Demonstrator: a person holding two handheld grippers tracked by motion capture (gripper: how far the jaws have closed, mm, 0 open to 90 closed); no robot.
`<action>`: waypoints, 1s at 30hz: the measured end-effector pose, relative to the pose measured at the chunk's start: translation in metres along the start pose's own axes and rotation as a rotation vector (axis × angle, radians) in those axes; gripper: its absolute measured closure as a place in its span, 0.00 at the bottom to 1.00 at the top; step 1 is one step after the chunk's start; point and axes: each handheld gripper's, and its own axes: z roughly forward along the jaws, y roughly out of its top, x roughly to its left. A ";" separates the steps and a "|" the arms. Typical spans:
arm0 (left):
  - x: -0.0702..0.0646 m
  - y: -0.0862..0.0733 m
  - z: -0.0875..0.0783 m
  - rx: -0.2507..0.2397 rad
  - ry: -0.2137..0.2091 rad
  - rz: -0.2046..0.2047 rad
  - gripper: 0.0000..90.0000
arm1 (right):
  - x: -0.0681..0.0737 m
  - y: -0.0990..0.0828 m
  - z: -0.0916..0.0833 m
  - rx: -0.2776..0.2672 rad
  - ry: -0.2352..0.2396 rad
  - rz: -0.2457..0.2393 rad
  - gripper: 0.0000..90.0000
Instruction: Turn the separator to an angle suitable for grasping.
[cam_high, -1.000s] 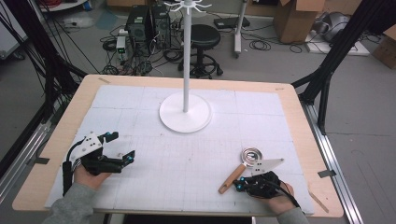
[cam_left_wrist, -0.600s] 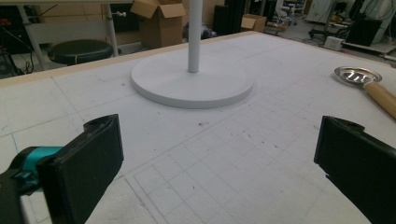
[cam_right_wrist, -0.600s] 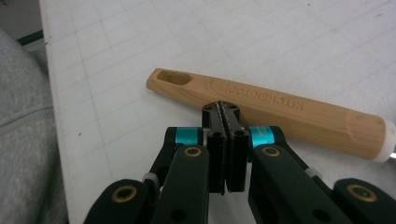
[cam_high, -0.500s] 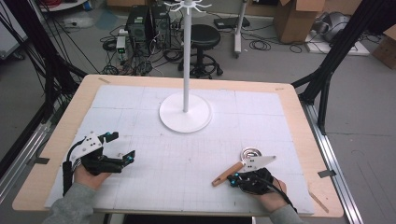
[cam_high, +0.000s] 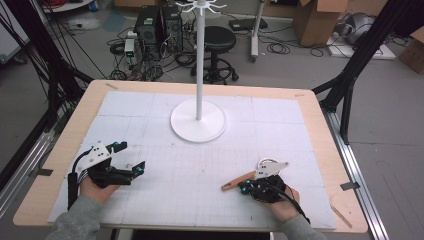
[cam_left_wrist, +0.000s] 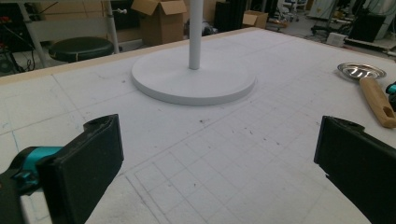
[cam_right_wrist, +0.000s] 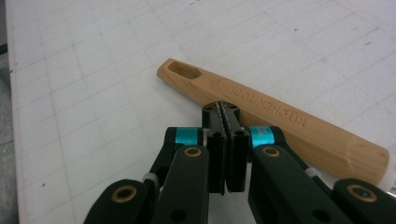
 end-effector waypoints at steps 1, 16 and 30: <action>0.000 0.000 0.000 0.000 0.001 -0.001 0.02 | -0.001 0.001 0.001 -0.001 0.000 -0.002 1.00; 0.000 0.000 0.001 0.007 -0.007 -0.001 0.02 | -0.011 0.016 0.014 0.004 -0.039 0.035 1.00; 0.000 -0.001 0.001 0.012 -0.004 0.000 0.02 | -0.018 0.028 0.026 0.000 -0.073 0.066 1.00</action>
